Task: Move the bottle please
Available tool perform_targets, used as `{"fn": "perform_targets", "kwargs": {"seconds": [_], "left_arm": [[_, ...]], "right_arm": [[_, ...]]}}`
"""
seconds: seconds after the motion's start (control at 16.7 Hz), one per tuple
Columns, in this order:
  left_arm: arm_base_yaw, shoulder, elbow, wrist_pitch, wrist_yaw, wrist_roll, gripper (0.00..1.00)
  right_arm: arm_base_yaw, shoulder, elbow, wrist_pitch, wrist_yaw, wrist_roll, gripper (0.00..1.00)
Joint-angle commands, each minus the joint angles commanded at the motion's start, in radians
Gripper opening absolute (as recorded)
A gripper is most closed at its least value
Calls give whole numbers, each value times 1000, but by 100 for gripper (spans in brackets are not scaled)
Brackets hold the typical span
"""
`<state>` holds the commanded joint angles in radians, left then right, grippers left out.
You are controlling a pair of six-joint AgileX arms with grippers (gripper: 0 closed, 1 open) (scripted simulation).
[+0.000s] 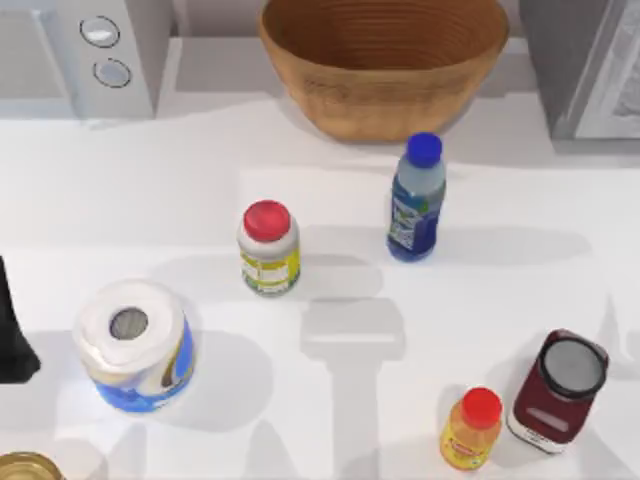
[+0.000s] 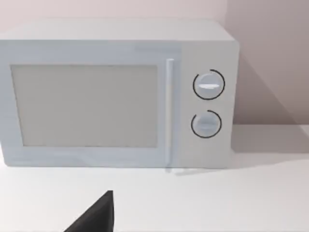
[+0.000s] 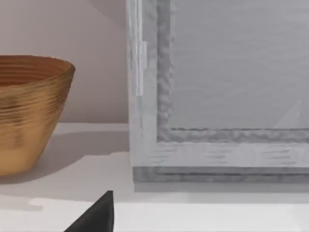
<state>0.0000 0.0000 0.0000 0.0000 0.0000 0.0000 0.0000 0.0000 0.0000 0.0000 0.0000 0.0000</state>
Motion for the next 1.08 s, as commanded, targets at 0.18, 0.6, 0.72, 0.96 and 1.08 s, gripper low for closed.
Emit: {"fn": "perform_targets", "kwargs": {"seconds": [0.18, 0.6, 0.72, 0.96, 1.08], "left_arm": [[0, 0, 0, 0, 0, 0, 100], [0, 0, 0, 0, 0, 0, 100], [0, 0, 0, 0, 0, 0, 100], [0, 0, 0, 0, 0, 0, 100], [0, 0, 0, 0, 0, 0, 100]], "right_arm": [[3, 10, 2, 9, -5, -1, 100], [69, 377, 83, 288, -116, -31, 100], [93, 572, 122, 413, -160, -41, 100], [144, 1019, 207, 684, -254, -60, 100], [171, 1240, 250, 817, -302, -69, 100]]}}
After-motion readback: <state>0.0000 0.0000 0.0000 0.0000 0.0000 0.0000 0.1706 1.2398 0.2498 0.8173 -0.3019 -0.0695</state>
